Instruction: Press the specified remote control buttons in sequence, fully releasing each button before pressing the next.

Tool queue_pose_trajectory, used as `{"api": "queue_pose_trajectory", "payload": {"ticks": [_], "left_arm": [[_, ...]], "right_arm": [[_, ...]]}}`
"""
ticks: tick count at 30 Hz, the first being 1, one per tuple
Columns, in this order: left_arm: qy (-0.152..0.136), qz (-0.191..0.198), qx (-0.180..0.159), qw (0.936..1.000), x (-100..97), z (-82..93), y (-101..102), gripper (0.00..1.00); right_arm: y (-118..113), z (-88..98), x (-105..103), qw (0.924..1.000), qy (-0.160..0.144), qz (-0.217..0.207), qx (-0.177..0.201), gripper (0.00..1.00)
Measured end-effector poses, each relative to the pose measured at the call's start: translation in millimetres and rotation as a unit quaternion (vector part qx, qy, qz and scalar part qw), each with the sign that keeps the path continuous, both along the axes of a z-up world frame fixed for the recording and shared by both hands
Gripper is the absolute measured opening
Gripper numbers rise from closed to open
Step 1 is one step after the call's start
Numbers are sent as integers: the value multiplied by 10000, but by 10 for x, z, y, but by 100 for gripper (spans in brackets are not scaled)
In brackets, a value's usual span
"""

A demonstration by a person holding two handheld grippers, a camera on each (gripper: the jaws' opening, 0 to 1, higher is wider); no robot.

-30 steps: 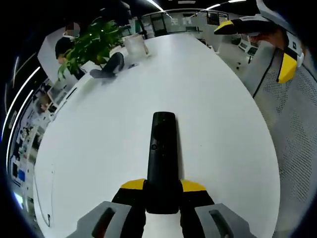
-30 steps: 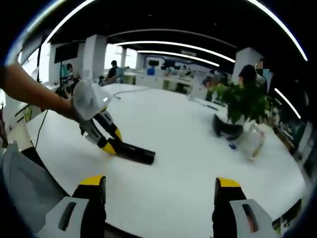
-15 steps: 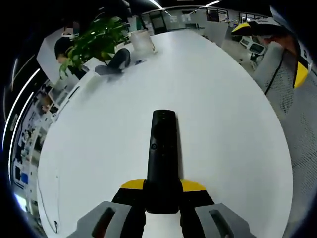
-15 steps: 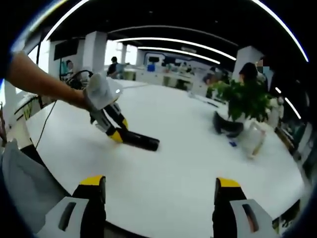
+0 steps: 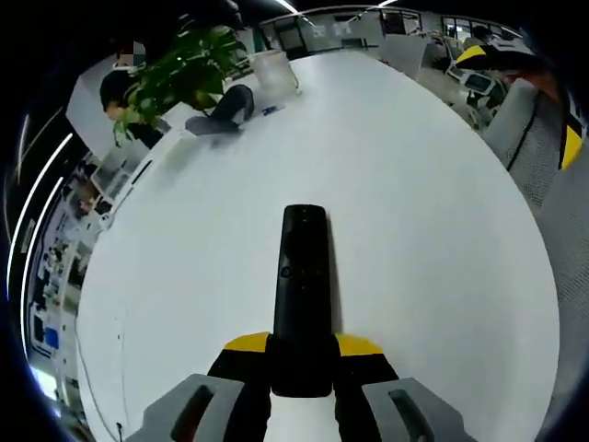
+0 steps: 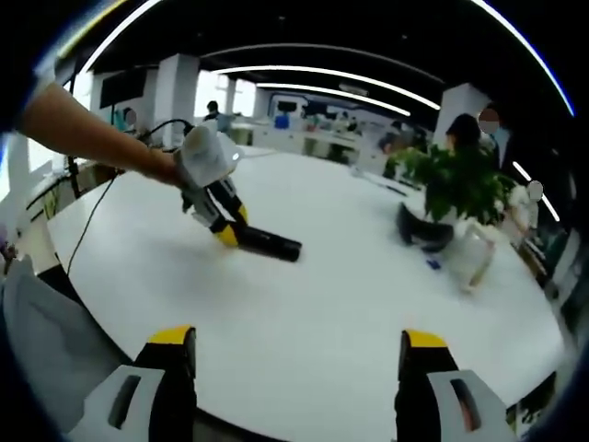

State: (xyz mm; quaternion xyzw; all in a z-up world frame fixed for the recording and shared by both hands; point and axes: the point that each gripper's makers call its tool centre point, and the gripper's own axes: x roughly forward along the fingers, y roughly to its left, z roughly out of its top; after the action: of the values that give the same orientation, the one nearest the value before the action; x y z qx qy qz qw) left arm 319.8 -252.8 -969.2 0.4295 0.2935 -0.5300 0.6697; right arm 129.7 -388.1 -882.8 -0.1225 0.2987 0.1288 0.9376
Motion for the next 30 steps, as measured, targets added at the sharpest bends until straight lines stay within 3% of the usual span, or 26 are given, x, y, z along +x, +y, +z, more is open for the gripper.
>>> {"api": "queue_pose_trajectory", "payload": {"ticks": [10,16,25,30], "left_arm": [[-11,94,104,9999,229,-40,41,24],[96,-89,140,9998,231,-75,30,24],[419,-32,-139,9990,235,-79,37,24],[322,41,-64,9995,199,-86,18,24]], "right_arm": [[15,-37,-11,9999,86,57,-32,90],[3,-44,-9,9999,101,34,4,90],[46,-94,-38,9996,245,143,1,89],[65,-115,-53,9994,298,191,-26,89]]}}
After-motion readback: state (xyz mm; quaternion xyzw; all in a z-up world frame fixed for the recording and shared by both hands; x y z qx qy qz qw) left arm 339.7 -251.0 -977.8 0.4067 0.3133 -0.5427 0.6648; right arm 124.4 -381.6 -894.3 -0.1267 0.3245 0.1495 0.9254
